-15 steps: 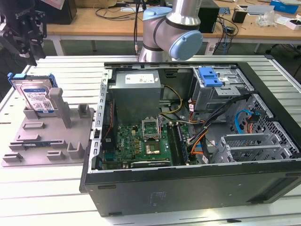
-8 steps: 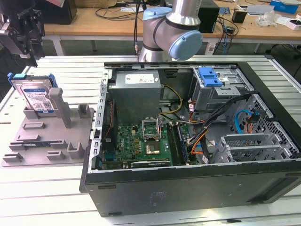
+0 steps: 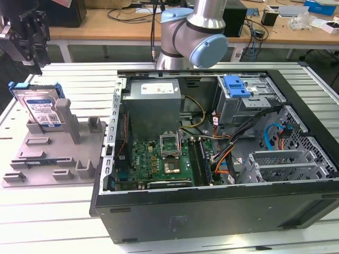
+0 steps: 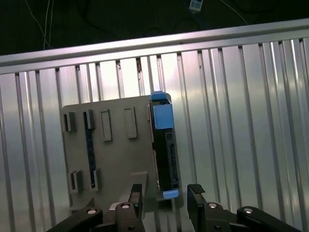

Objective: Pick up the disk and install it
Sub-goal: 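Pick up the disk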

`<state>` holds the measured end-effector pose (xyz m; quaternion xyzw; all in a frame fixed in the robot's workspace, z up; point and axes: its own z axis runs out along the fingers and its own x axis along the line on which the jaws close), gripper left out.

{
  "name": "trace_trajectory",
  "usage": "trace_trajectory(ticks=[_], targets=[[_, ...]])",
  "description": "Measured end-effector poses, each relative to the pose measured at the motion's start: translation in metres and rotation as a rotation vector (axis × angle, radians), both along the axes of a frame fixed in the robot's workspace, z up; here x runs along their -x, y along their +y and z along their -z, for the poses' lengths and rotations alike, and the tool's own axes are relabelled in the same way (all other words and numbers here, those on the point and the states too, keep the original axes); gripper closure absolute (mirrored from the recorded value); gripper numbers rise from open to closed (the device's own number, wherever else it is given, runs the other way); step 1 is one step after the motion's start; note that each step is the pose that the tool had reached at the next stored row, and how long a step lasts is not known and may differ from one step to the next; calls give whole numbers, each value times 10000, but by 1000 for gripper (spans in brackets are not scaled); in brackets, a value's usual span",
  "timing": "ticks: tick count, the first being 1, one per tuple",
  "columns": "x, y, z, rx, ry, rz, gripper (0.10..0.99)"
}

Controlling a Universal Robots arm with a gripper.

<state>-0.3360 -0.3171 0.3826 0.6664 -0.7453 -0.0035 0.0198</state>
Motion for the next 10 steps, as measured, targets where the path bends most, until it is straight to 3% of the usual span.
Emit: trace_trajectory(ticks=[3, 10], targets=[[12, 15, 11, 0, -56, -131, 588], [89, 58, 36, 0, -56, -391, 588]])
